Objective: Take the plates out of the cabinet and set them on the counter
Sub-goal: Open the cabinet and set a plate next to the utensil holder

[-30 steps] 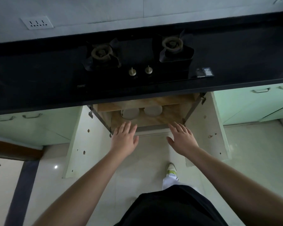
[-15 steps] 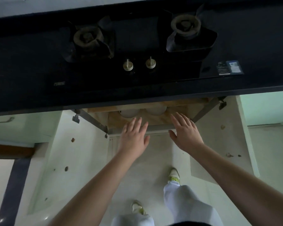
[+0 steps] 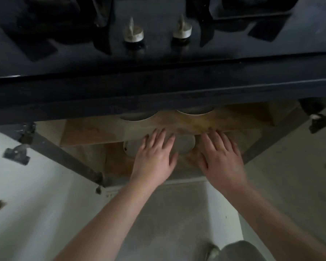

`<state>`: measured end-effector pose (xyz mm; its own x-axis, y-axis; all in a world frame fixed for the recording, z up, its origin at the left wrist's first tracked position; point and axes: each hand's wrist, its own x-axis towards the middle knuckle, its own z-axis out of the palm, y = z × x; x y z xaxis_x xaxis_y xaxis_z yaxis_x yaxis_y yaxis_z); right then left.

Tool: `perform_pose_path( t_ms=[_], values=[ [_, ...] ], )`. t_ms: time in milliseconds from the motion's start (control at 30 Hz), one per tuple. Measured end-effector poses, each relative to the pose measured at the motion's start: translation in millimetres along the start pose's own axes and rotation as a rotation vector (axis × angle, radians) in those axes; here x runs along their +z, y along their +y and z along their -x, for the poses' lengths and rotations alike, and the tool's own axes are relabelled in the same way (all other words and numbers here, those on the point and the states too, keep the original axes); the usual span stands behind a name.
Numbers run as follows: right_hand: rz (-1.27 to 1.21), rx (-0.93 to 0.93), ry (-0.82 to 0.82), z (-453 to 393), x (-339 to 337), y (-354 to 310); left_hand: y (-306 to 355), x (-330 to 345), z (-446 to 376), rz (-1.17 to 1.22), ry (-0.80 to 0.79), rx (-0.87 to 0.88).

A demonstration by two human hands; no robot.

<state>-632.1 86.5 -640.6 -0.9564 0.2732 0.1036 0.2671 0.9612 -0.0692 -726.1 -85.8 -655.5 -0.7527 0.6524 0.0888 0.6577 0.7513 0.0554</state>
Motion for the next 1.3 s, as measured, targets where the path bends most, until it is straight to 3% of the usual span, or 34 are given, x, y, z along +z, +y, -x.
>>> perform_pose_path(
  t_ms=[167,433,700,867,1000,1067,1167,1300],
  values=[
    [-0.008,-0.022,0.181,-29.4,51.2,6.6,-7.3,42.1,-36.8,-0.014,0.135,0.011],
    [0.043,-0.023,0.309,-38.0,99.7,17.4,-9.9,81.1,-63.3,0.017,0.318,0.059],
    [-0.017,0.103,0.359,-67.5,93.7,37.0,-19.7,77.3,-91.7,0.166,0.24,-0.005],
    [-0.112,0.219,0.36,-99.6,83.3,48.1,-13.1,60.1,-110.0,0.668,0.22,-0.232],
    [-0.448,0.352,0.238,-123.4,71.8,55.8,-5.2,46.9,-128.9,1.427,0.064,-0.589],
    [-0.442,0.375,0.173,-135.7,68.4,62.4,-3.1,41.7,-136.0,1.722,0.024,-0.656],
    [-0.466,0.459,0.098,-148.7,61.5,71.0,-5.8,39.3,-145.9,1.926,-0.004,-0.665],
    [-0.692,0.519,0.065,-165.9,61.5,76.3,-5.0,36.9,-152.8,1.963,-0.067,-0.667]
  ],
)
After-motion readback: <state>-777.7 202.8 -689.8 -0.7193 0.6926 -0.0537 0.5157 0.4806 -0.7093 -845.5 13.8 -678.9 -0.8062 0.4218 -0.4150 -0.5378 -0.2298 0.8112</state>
